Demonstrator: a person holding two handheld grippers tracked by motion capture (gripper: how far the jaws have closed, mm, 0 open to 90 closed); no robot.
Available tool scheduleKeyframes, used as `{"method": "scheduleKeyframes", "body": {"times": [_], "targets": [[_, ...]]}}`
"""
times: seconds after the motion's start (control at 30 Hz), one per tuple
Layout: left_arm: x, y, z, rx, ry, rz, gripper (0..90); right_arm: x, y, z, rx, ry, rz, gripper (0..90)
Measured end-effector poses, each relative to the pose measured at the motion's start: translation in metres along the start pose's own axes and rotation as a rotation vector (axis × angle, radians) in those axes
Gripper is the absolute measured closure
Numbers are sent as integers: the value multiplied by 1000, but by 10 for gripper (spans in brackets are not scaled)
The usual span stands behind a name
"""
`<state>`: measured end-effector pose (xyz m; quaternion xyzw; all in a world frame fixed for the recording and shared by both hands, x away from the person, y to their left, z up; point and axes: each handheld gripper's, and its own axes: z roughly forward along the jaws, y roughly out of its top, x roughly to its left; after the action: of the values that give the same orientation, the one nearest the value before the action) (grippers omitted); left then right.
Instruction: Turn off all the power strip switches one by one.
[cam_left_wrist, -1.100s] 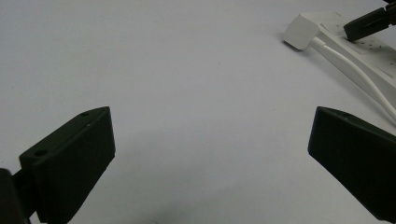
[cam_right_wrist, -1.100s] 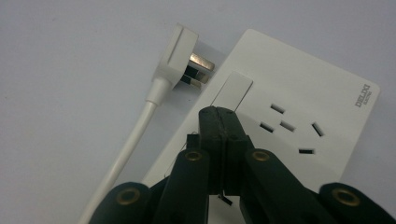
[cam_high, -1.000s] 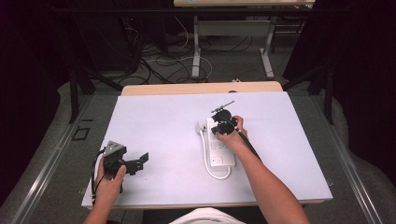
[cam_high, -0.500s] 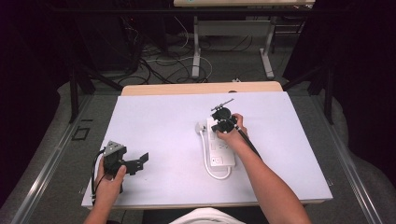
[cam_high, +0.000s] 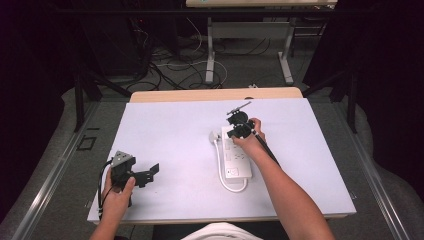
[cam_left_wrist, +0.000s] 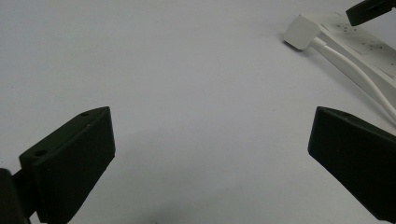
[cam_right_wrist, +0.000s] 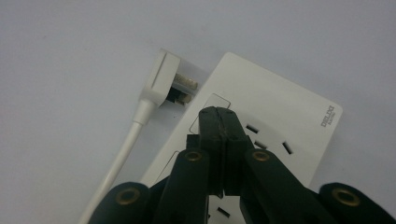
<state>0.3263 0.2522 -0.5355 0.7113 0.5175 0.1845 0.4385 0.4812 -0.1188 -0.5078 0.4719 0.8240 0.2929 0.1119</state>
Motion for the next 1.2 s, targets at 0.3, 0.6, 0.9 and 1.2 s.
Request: {"method": "scheduleKeyframes", "body": {"times": [0.3, 0.6, 0.9, 1.2], "targets": [[1, 0, -1, -5, 1, -1, 6, -2, 3, 0, -16, -4, 26, 900], [2, 0, -1, -1, -2, -3, 6, -6, 4, 7, -28, -19, 24, 900], [1, 0, 0, -12, -1, -5, 6, -7, 5, 15, -31, -20, 37, 900], [2, 1, -2, -5, -3, 0, 6, -7, 7, 20, -49, -21, 44, 900]]}}
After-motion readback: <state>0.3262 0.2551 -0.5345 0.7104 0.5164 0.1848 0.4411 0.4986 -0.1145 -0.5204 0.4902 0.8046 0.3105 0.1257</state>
